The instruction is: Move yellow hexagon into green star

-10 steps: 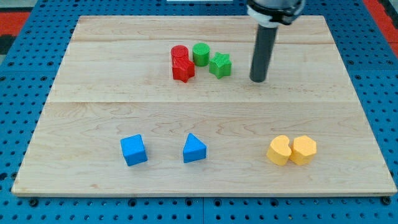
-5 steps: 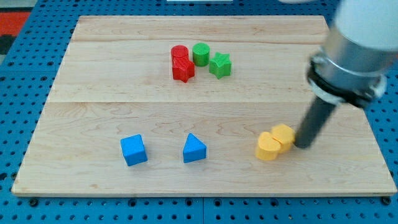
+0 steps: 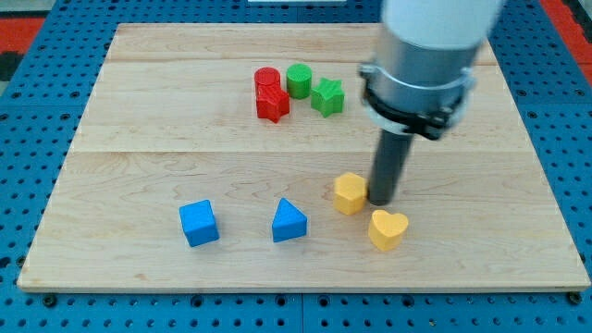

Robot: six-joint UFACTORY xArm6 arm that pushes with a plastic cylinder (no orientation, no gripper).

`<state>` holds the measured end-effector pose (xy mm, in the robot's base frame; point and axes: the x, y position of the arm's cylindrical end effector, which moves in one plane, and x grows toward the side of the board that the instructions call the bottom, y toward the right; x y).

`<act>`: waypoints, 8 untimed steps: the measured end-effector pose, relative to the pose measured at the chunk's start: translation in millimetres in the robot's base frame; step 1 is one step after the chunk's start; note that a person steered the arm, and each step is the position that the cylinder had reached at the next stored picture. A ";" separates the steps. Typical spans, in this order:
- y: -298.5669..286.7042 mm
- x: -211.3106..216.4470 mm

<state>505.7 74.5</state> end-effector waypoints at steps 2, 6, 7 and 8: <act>7.5 3.1; -50.5 6.5; -107.5 6.5; -143.2 1.0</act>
<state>506.7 -68.7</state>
